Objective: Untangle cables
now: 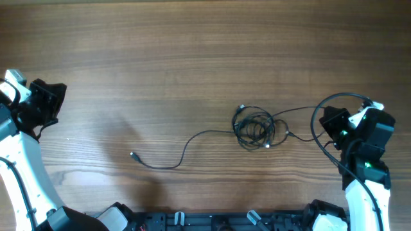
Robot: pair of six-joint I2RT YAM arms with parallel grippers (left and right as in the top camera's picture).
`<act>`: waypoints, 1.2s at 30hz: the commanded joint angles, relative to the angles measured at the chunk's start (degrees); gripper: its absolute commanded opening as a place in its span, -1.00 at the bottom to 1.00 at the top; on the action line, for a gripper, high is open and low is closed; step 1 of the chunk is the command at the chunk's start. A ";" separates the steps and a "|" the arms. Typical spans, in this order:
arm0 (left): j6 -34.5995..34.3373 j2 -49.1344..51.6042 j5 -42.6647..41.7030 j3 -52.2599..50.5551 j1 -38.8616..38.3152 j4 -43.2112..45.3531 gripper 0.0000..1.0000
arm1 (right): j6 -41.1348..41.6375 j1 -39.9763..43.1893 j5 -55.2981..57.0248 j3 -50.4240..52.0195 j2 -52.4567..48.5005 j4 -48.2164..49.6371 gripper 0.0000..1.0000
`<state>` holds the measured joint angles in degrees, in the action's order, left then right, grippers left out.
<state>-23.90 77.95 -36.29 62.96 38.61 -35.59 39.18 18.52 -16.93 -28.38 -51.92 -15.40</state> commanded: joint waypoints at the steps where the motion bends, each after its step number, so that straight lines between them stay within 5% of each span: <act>1: -3.76 0.44 -2.14 0.74 -3.74 -0.63 -0.81 | -6.58 -1.95 -9.03 -0.66 -2.03 -0.44 -0.90; 3: -3.58 0.96 -2.25 0.74 -7.54 -1.49 -0.71 | -6.64 -3.32 -8.13 -0.66 -3.56 -1.44 -0.75; 6: -3.56 2.08 -2.25 0.74 -16.37 -2.12 -0.16 | -6.56 -5.88 -7.65 -0.66 -8.50 -1.81 0.56; 8: -3.56 2.51 -2.23 0.74 -22.01 -2.10 0.20 | -7.23 -7.15 -8.85 -0.66 -11.04 -1.81 0.99; 12: -3.56 3.65 -2.16 0.74 -33.88 -1.18 0.64 | -9.31 -10.54 -13.64 -0.66 -16.44 -1.86 0.99; 16: -6.05 6.36 2.29 0.74 -45.35 -1.49 0.62 | -9.01 -13.25 -14.01 -0.66 -19.19 -1.79 0.99; 22: -23.89 13.75 5.53 0.74 -59.47 -0.26 0.82 | -4.22 -10.78 -10.93 -2.25 -16.20 -1.84 0.99; 27: -37.00 20.44 7.08 0.74 -69.85 3.39 0.66 | -1.07 -8.55 -10.16 -3.13 -12.52 -2.08 0.99; 36: -54.84 27.85 13.27 0.74 -81.96 5.18 0.69 | -1.73 -8.52 -0.83 -3.13 -11.50 -10.16 0.99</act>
<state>-69.60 102.94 -27.38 62.98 -39.22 -31.40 37.23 9.76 -22.20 -30.59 -64.12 -24.21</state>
